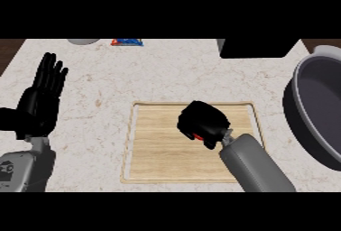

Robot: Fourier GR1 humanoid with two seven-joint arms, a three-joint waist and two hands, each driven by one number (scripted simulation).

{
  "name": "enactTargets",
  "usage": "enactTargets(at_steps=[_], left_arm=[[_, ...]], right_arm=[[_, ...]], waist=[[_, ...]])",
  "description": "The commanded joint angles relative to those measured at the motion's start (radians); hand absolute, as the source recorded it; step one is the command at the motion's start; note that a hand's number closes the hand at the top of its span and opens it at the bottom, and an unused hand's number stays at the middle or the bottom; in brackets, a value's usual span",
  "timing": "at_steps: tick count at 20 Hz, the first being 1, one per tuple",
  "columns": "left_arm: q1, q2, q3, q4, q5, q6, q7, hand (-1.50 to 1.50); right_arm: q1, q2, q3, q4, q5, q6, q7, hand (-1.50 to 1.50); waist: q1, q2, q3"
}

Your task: Pick the tomato from the tray and place it in the pot

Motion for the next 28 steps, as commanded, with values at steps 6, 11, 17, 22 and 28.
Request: enactTargets(at_steps=[6, 11, 17, 22, 28], left_arm=[[0.049, 0.022, 0.034, -0.006, 0.007, -0.003, -0.005, 0.00], [0.035, -0.002, 0.017, -0.009, 0.000, 0.010, -0.003, 0.00], [0.030, 0.021, 0.023, -0.027, 0.017, -0.026, 0.004, 0.00], [-0.016, 0.011, 0.021, -0.023, 0.016, -0.010, 0.034, 0.00], [-0.037, 0.004, 0.019, 0.005, 0.008, -0.013, 0.022, 0.00]], right_arm=[[0.427, 0.086, 0.151, -0.411, 0.086, -0.061, 0.356, 1.50], [0.547, 0.053, 0.171, -0.760, 0.209, -0.073, 0.572, 1.50], [0.676, 0.032, 0.092, -1.127, 0.248, -0.096, 0.686, 1.50], [0.744, -0.022, -0.081, -1.374, 0.159, -0.059, 0.690, 1.50], [0.638, -0.065, -0.436, -1.328, -0.065, 0.070, 0.648, 1.50]], waist=[[-0.048, -0.001, 0.013], [-0.062, -0.002, 0.012], [-0.014, 0.013, 0.014], [0.004, 0.022, 0.015], [0.017, 0.027, 0.015]])
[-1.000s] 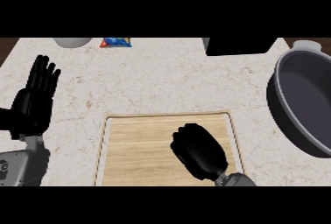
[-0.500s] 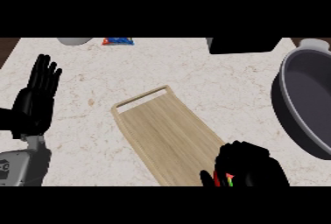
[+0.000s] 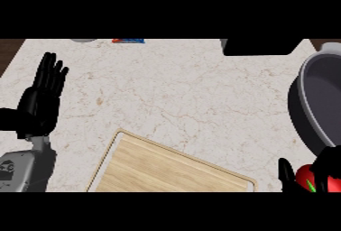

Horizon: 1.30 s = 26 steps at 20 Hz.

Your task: Pick the tomato from the tray and place it in the pot

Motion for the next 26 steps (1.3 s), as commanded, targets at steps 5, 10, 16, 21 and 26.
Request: enactTargets(at_steps=[5, 10, 16, 21, 26], left_arm=[[0.022, -0.006, -0.010, -0.009, 0.007, -0.026, -0.011, 0.00], [-0.019, 0.013, 0.015, 0.009, 0.014, -0.025, 0.005, 0.00], [-0.041, -0.029, -0.030, 0.016, -0.034, 0.011, 0.005, 0.00], [-0.045, -0.009, 0.008, 0.014, -0.013, -0.013, 0.011, 0.00], [-0.055, -0.019, -0.018, -0.046, -0.027, 0.009, 0.095, 0.00]], right_arm=[[-0.085, -0.095, -0.471, 0.056, -0.412, 0.127, -0.114, 1.50], [-0.183, -0.228, -0.747, 0.382, -0.638, 0.077, -0.284, 1.50], [-0.288, -0.415, -0.848, 0.815, -0.720, 0.043, -0.548, 1.50], [-0.350, -0.425, -0.788, 1.064, -0.626, -0.111, -0.682, 1.50], [-0.459, -0.518, -0.774, 1.364, -0.592, -0.161, -0.762, 1.50]], waist=[[0.009, 0.000, 0.001], [0.011, 0.001, 0.002], [0.024, 0.006, 0.001], [0.025, 0.004, 0.000], [0.030, 0.004, 0.000]])
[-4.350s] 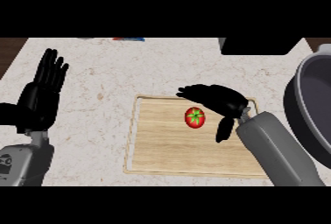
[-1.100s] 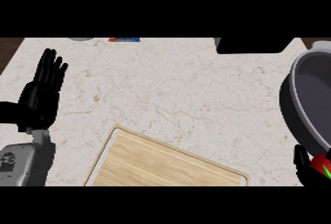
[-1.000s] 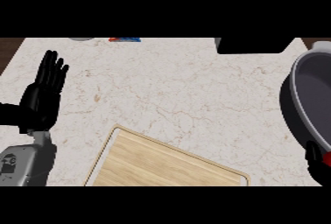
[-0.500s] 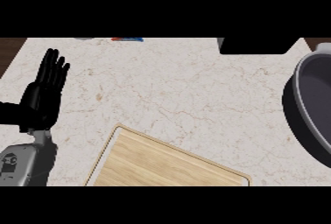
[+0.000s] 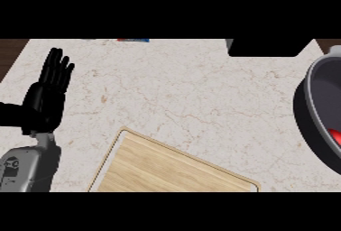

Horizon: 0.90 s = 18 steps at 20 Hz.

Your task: Pick the tomato from the tray and place it in the pot

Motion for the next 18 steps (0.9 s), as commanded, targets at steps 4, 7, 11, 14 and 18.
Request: enactTargets(at_steps=[4, 7, 11, 14, 18], left_arm=[[-0.006, -0.003, -0.004, 0.007, -0.013, -0.001, 0.011, 0.00], [-0.007, -0.016, -0.014, 0.044, -0.018, -0.011, -0.021, 0.00], [-0.006, 0.006, 0.020, 0.067, 0.005, -0.043, -0.049, 0.00], [0.023, 0.005, 0.018, -0.045, 0.014, -0.022, 0.031, 0.00], [0.009, -0.018, -0.003, -0.027, -0.010, -0.001, 0.023, 0.00]], right_arm=[[-0.122, -0.059, 0.064, 0.311, 0.037, 0.053, -0.006, 1.50], [-0.189, -0.078, 0.064, 0.440, 0.006, 0.135, -0.004, -1.50], [-0.229, -0.082, 0.108, 0.584, 0.018, 0.121, -0.168, -1.50], [-0.220, -0.054, 0.086, 0.595, -0.025, 0.066, -0.262, -1.50], [-0.295, -0.064, 0.002, 0.608, -0.158, 0.190, -0.266, -1.50]], waist=[[0.005, 0.001, 0.000], [0.009, 0.004, 0.000], [0.010, 0.005, 0.001], [0.004, -0.001, 0.000], [0.000, -0.002, 0.000]])
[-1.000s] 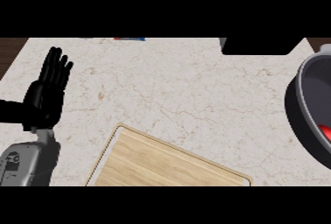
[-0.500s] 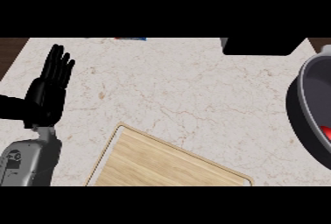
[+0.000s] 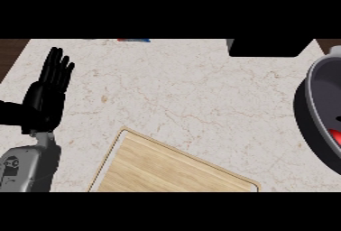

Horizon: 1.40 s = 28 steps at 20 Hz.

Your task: Pick the tomato from the tray and place it in the pot

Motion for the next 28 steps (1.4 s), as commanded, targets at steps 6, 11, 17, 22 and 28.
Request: enactTargets(at_steps=[6, 11, 17, 22, 28], left_arm=[[0.034, -0.019, -0.006, 0.018, -0.018, 0.005, -0.034, 0.00], [0.005, 0.001, 0.016, 0.042, -0.001, -0.024, -0.041, 0.00], [0.015, -0.030, -0.007, 0.033, -0.015, -0.010, -0.048, 0.00], [0.016, -0.014, -0.003, 0.004, 0.001, -0.031, -0.024, 0.00], [-0.036, 0.008, 0.038, 0.040, 0.014, -0.028, -0.027, 0.00]], right_arm=[[-0.043, -0.028, -0.179, 0.064, -0.245, 0.180, 0.088, -1.50], [-0.089, -0.149, -0.243, 0.182, -0.327, 0.248, 0.109, -1.50], [-0.080, -0.266, -0.311, 0.355, -0.386, 0.274, 0.001, -1.50], [0.001, -0.361, -0.354, 0.432, -0.416, 0.357, -0.062, -1.50], [0.081, -0.389, -0.386, 0.453, -0.450, 0.378, -0.129, -1.50]], waist=[[-0.016, -0.004, -0.001], [-0.006, 0.001, 0.000], [0.007, 0.005, 0.002], [0.015, 0.010, 0.005], [0.004, 0.012, 0.008]])
